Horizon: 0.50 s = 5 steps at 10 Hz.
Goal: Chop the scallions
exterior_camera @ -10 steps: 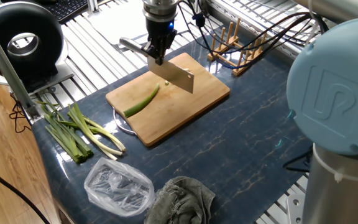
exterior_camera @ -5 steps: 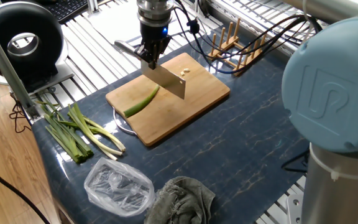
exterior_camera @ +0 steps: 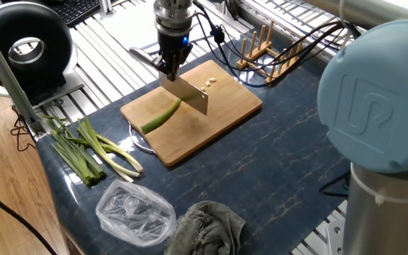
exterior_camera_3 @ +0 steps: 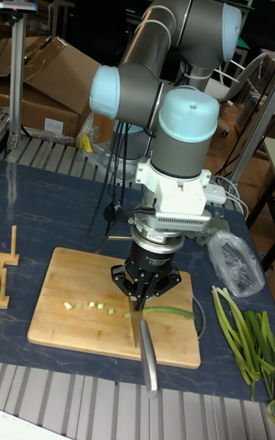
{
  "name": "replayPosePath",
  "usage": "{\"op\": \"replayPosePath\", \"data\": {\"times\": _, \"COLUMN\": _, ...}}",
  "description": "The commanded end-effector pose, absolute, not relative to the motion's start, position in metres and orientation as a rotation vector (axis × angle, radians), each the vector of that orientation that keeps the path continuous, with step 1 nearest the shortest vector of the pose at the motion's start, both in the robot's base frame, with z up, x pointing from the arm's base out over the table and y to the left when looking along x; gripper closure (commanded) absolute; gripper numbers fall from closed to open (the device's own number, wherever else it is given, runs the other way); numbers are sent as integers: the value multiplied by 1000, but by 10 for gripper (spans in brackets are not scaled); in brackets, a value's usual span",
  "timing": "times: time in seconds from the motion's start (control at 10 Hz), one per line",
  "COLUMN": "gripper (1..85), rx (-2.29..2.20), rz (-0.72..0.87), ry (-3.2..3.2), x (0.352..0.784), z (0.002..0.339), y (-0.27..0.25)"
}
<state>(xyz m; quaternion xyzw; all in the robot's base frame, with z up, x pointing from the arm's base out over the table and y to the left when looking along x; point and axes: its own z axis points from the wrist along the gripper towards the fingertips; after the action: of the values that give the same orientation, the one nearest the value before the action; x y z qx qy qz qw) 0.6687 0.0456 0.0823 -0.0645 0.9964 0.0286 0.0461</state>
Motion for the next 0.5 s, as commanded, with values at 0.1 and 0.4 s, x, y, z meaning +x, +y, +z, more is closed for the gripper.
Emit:
{"op": "replayPosePath", "data": {"times": 0.1, "gripper": 843, "rx": -194, "rz": 80, "ry": 3036, "x": 669, "z": 84, "y": 45}}
{"op": "replayPosePath", "data": {"times": 0.4, "gripper": 843, "rx": -207, "rz": 62, "ry": 3044, "x": 665, "z": 86, "y": 41}}
